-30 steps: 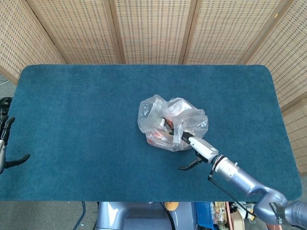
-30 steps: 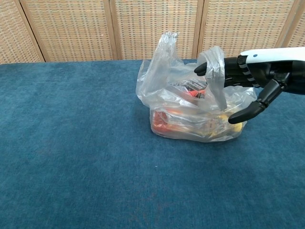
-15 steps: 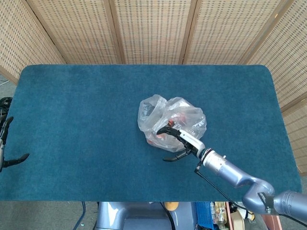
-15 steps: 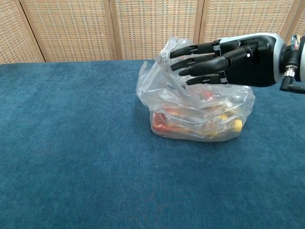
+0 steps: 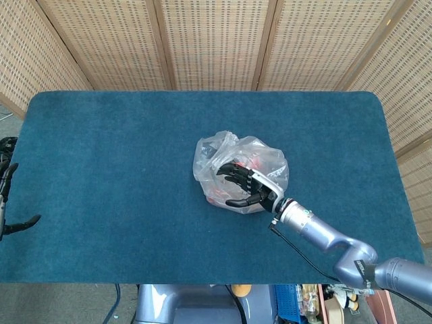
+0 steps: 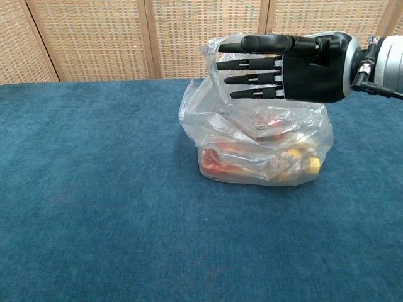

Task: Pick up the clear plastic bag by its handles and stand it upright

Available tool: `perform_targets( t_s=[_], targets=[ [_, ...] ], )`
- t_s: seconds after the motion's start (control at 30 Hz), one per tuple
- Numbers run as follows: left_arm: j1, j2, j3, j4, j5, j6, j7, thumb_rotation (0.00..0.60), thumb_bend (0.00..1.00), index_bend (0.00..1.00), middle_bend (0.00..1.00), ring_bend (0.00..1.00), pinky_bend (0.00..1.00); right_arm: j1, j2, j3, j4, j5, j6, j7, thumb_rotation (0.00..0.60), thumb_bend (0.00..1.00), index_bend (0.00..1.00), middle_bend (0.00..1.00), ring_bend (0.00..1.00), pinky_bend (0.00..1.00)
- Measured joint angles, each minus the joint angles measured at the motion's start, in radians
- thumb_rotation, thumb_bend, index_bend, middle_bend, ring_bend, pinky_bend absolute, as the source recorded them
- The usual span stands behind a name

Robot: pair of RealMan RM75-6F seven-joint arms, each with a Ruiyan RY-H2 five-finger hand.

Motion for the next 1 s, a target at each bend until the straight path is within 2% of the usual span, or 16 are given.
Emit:
perform_targets(
  t_s=[0.2,0.37,0.5,0.67,0.83,1.0],
  targets=[
    [-0.001,-0.001,0.002,0.001,0.002,0.0,-0.002,0.6,0.09,0.0,0.0,0.0,0.0,0.014,-0.007,-0.01,0.026,-0.016,0.037,0.042,0.6,0.0,0.18,0.21,0.05,0.03],
    [-0.002,-0.001,0.002,0.004,0.001,-0.001,-0.006,0.6,0.09,0.0,0.0,0.0,0.0,0.016,-0.025,-0.006,0.041,0.017,0.052,-0.074,0.6,0.0,0.18,0.21,0.05,0.03],
    [-0.003,0.0,0.002,0.004,0.001,-0.001,-0.008,0.6,0.09,0.0,0.0,0.0,0.0,0.015,-0.049,0.009,0.039,0.105,0.061,-0.183,0.6,0.0,0.17,0.19,0.02,0.03],
    [-0.003,0.001,0.003,0.005,0.0,-0.003,-0.014,0.6,0.09,0.0,0.0,0.0,0.0,0.009,-0.083,0.035,0.035,0.17,0.084,-0.219,0.6,0.0,0.17,0.18,0.01,0.02],
    [-0.003,0.003,0.002,0.004,-0.001,-0.003,-0.019,0.6,0.09,0.0,0.0,0.0,0.0,0.001,-0.117,0.049,0.043,0.218,0.104,-0.31,0.6,0.0,0.17,0.18,0.01,0.02],
    [-0.004,0.004,0.003,0.001,-0.001,-0.006,-0.019,0.6,0.09,0.0,0.0,0.0,0.0,0.003,-0.124,0.057,0.039,0.252,0.071,-0.326,0.6,0.0,0.16,0.18,0.01,0.02]
  ],
)
